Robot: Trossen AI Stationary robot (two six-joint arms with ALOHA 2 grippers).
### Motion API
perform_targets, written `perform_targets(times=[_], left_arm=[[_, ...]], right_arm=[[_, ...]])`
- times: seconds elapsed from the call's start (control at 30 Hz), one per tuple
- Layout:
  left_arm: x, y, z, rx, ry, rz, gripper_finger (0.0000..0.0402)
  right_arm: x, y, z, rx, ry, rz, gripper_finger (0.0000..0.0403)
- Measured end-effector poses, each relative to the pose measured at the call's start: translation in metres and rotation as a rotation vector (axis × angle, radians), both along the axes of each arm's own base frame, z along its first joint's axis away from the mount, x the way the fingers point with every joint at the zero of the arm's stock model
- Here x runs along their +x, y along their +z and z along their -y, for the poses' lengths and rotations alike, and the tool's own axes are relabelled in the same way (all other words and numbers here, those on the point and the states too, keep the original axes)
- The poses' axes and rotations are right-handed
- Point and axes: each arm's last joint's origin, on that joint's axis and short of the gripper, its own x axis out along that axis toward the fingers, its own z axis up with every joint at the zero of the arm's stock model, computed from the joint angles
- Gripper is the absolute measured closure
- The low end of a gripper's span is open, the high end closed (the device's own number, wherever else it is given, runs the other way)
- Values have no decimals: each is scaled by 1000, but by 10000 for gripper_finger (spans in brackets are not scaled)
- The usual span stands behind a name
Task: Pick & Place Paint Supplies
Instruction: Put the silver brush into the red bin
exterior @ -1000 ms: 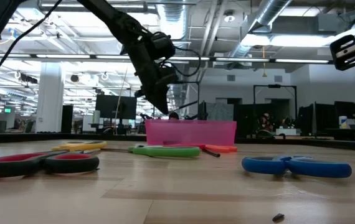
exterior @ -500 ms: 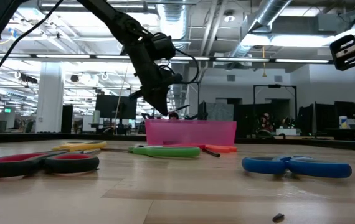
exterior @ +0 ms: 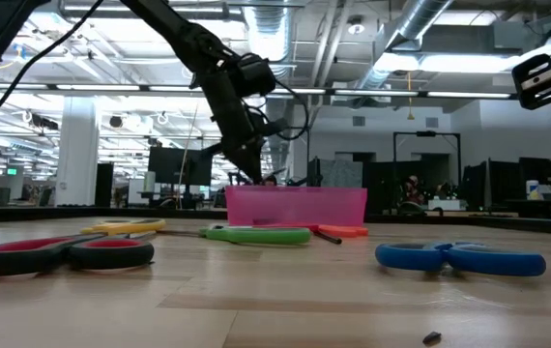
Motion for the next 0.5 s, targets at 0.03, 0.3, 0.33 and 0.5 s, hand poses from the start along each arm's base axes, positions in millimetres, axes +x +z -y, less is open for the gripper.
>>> perform_targets(times=[0.03,0.3,0.33,0.5], left_arm=[[1,-3,-1,2,8,-7,401],[8,-34,1,-73,26,-61,401],[9,-38,2,-79,21,-70,402],[12,-48,4,-99,8,-86,401]], right_arm=[[0,0,0,0,0,0,395],[0,0,0,0,0,0,395],[0,0,0,0,0,0,395],[0,0,0,0,0,0,395]])
